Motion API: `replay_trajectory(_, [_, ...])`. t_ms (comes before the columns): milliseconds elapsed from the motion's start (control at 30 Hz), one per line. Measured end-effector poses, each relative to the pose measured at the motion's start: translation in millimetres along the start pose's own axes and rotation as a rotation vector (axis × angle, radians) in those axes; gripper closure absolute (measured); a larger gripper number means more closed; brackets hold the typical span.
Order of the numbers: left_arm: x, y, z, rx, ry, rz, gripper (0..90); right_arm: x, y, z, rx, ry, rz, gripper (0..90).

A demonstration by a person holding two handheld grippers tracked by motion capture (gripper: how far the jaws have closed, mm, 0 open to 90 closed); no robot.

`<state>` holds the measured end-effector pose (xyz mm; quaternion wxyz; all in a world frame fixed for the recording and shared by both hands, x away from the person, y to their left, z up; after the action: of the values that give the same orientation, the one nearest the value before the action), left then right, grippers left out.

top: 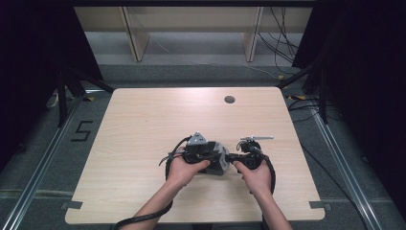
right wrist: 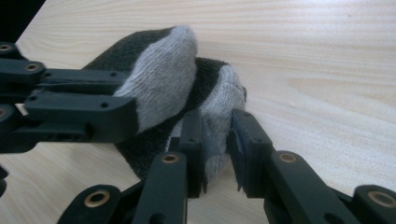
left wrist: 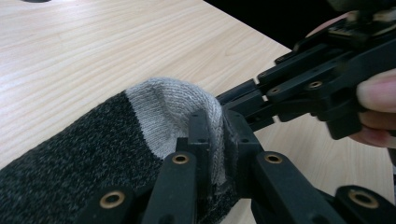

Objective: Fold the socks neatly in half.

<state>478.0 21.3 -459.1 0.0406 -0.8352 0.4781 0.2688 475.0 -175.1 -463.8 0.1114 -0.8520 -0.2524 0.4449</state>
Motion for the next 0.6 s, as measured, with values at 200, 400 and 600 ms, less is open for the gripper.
replay_trajectory(200, [7.4, 0.7, 9.8, -0.002, -0.033, 0.035, 80.8, 1.5, 2.3, 1.5, 0.024, -0.021, 0.004, 75.7])
replay_trajectory(400, [10.9, 0.0, 15.6, -0.008, -0.037, 0.042, 78.6, -5.6, 1.1, -6.7, 0.056, 0.002, 0.033, 71.4])
replay_trajectory(600, [12.6, 2.3, 14.0, 0.022, -0.057, 0.026, 77.2, -17.1, -11.0, -29.0, -0.005, 0.079, -0.014, 65.7])
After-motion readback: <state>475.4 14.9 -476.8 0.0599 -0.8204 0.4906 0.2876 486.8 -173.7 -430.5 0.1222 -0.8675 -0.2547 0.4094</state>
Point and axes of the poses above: each handheld gripper's, and its own axes: x roughly forward along the jaws, z roughly out of its underside, y roughly to its right, the point moved 1 cm from there along x, roughly forward along the jaws, and after that the axes turned 4 degrees about x, right-handed, at the moved point
